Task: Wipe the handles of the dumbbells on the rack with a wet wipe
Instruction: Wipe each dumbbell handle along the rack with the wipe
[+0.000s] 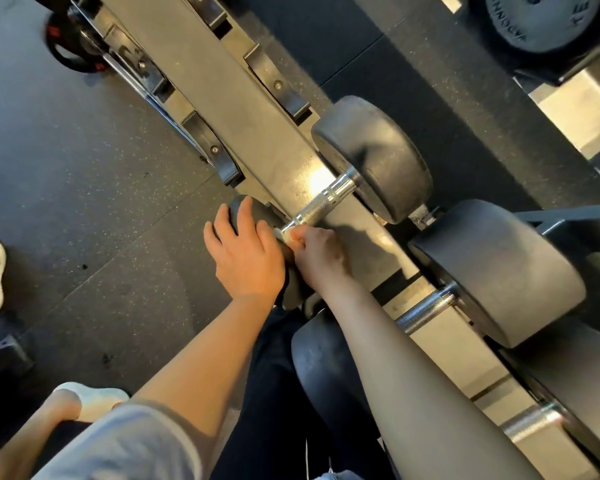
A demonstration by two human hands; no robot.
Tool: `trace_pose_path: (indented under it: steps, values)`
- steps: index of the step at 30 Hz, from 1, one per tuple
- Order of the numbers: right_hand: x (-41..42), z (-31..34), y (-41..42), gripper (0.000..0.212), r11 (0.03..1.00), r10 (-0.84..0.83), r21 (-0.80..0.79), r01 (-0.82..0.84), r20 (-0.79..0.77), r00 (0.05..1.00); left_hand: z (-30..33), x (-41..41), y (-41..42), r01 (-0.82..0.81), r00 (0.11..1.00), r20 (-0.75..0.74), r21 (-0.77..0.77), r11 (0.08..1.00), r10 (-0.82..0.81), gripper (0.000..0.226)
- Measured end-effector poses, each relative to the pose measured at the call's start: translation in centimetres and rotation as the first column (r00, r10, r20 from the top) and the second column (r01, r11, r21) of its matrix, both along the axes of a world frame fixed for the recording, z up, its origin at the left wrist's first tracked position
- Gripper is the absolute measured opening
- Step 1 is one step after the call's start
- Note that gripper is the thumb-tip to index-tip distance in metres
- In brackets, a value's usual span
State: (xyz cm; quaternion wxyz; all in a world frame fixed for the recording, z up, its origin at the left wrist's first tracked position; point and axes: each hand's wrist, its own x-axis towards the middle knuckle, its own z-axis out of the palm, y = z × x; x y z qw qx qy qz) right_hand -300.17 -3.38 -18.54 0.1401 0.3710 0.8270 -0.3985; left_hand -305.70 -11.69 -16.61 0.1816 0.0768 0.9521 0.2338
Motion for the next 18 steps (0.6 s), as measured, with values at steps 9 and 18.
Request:
trace_pose_path:
  steps: [9, 18]
  values:
    - [0.9, -1.0, 0.7, 0.019, 0.997, 0.060, -0.044, -0.064, -0.090, 0.994, 1.4, -1.8, -0.6, 0.124, 0.959, 0.252, 0.026, 0.992, -0.126, 0.049]
    - [-0.2, 0.3, 0.6, 0.026, 0.997, 0.057, -0.053, -0.060, -0.062, 0.996, 2.3, -3.3, -0.4, 0.141, 0.894, 0.433, -0.018, 0.990, -0.120, 0.053]
